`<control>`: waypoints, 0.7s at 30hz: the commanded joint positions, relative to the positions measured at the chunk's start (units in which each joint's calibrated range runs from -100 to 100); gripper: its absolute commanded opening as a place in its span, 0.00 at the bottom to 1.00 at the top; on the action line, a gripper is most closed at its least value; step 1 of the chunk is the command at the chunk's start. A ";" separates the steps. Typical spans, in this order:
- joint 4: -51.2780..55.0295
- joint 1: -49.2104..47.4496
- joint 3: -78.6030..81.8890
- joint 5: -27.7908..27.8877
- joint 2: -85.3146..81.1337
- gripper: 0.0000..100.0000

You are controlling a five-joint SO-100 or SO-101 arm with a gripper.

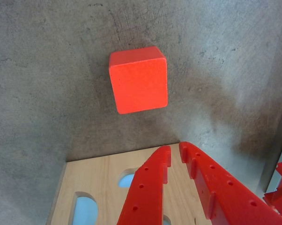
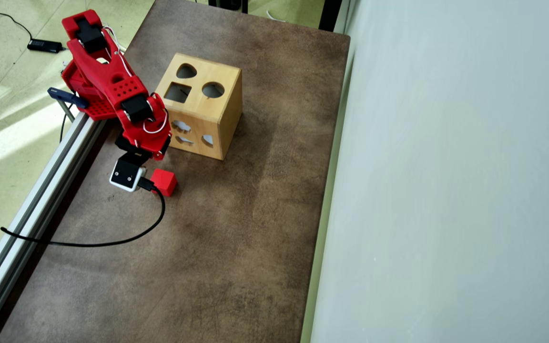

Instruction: Pick and place the red cube on the square hole

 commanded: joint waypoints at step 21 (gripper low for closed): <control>-8.61 6.49 -0.21 5.81 1.68 0.31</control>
